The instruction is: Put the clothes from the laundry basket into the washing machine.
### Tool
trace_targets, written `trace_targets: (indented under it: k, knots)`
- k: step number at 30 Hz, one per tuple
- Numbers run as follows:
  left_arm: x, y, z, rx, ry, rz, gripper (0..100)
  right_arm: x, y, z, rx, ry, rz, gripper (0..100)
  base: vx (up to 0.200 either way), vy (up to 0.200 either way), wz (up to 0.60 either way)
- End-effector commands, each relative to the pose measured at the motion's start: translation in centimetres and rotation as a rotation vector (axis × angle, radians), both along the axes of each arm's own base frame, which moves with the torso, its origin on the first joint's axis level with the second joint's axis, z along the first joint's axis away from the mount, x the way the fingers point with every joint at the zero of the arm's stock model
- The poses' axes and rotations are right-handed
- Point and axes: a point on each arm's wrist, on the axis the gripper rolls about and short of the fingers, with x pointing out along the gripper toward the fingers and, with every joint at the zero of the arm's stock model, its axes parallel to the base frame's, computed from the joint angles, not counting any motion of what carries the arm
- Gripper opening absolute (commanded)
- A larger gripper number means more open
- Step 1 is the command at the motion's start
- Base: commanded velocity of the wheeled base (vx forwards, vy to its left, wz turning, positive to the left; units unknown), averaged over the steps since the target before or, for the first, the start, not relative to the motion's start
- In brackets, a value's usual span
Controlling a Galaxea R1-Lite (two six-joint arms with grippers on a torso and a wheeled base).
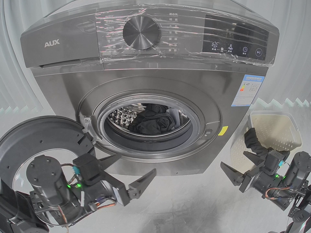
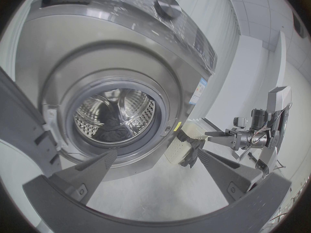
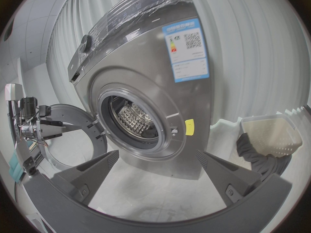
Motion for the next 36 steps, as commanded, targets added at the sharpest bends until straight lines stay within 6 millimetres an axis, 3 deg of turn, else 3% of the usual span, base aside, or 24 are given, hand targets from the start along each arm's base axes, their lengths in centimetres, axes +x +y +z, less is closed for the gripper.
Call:
trace_targets:
  k: [1, 6, 14, 19, 28, 33, 36]
  knots:
    - [-1.5, 3.7, 1.6, -0.074, -0.047, 0.078, 100, -1.0, -2.6, 1.6, 0.012, -0.057, -0.08, 100, 0.0, 0.0, 0.0]
    - [-2.1, 6.2, 0.9, -0.055, -0.041, 0.15, 100, -2.4, -4.0, 2.0, -0.003, -0.029, -0.081, 100, -0.08, 0.0, 0.0]
    - [-3.4, 7.4, -0.2, -0.016, -0.02, 0.17, 100, -4.5, -5.5, 2.3, -0.01, -0.001, -0.097, 100, -0.2, 0.0, 0.0]
    - [-4.2, 8.3, 0.6, -0.046, -0.053, 0.195, 100, -5.9, -6.4, 2.2, -0.016, 0.014, -0.109, 100, -0.2, 0.0, 0.0]
    - [-8.3, 11.9, 1.0, 0.017, -0.103, 0.232, 100, -8.9, -8.9, 2.0, -0.019, -0.009, -0.199, 100, -0.2, 0.0, 0.0]
    - [-9.8, 13.2, 0.7, 0.025, -0.112, 0.254, 100, -10.3, -9.9, 1.6, -0.064, -0.04, -0.268, 100, 0.0, 0.0, 0.0]
    - [-12.4, 15.1, -0.2, -0.002, -0.145, 0.291, 100, -13.0, -11.1, 0.8, -0.108, -0.114, -0.338, 100, 0.0, 0.0, 0.0]
